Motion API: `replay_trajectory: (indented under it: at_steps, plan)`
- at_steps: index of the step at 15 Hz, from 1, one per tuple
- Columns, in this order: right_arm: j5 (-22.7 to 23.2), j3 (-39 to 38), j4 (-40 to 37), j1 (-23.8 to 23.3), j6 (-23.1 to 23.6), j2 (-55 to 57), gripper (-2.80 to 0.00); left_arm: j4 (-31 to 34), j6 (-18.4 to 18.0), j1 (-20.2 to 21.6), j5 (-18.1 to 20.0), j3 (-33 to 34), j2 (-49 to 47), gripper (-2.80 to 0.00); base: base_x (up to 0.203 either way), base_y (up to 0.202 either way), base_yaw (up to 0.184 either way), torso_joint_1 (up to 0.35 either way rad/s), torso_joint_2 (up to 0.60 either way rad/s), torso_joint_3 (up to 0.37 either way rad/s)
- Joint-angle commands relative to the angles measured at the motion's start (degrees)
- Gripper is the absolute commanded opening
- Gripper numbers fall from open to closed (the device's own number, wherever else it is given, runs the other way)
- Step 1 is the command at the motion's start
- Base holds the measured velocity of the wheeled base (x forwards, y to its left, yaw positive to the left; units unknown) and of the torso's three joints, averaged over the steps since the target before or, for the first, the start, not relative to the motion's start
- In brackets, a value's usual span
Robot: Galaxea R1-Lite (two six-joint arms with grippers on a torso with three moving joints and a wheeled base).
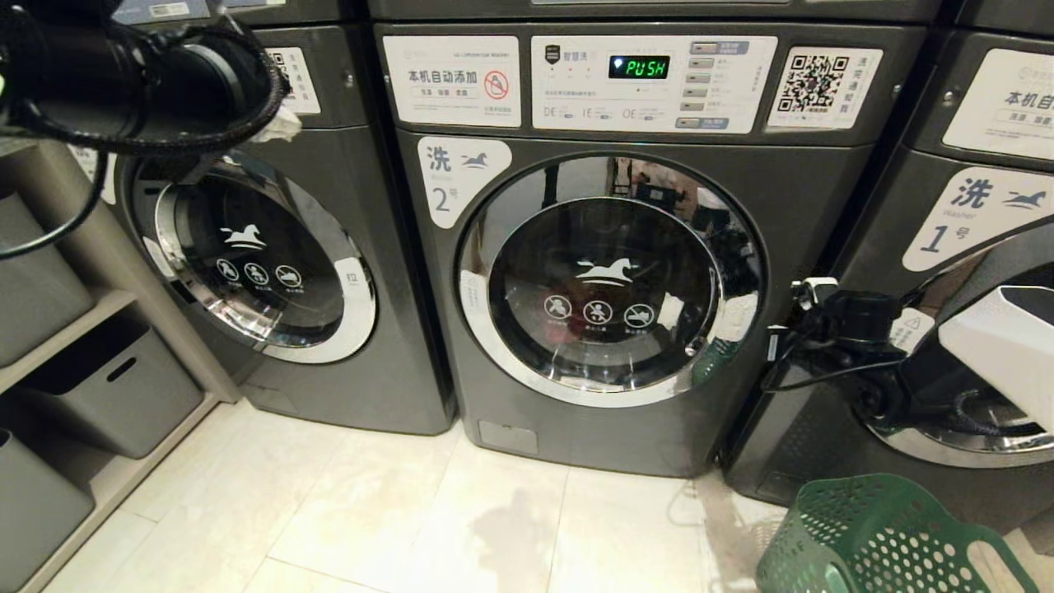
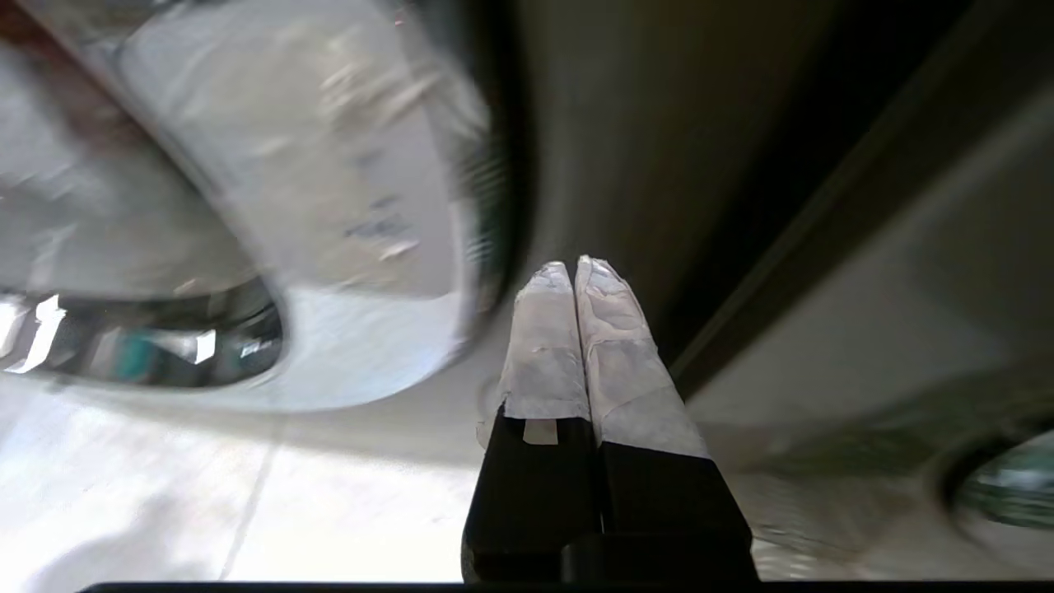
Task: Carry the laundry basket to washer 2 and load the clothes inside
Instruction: Press the washing machine door tightly with the right hand
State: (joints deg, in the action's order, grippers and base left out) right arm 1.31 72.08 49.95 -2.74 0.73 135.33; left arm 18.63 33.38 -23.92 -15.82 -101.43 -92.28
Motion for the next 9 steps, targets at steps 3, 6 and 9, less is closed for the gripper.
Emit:
replay_trajectory:
  at_steps: [3, 6, 9]
  plan:
    - [1.19, -0.43, 0.25, 0.40, 0.06, -0.68, -2.80, 0.09, 0.11, 0.10, -0.16, -0.08, -0.09, -2.80, 0.000, 0.000, 0.000, 0.000, 0.00, 0.000]
    - [2.65, 0.43, 0.23, 0.47, 0.06, -0.24, -2.80, 0.09, 0.18, 0.10, -0.10, -0.01, -0.18, -2.80, 0.000, 0.000, 0.000, 0.000, 0.00, 0.000]
    - [3.04, 2.94, 0.23, 0.65, 0.06, 1.12, -2.80, 0.06, 0.20, 0.10, -0.10, -0.09, -0.18, -2.80, 0.000, 0.000, 0.000, 0.000, 0.00, 0.000]
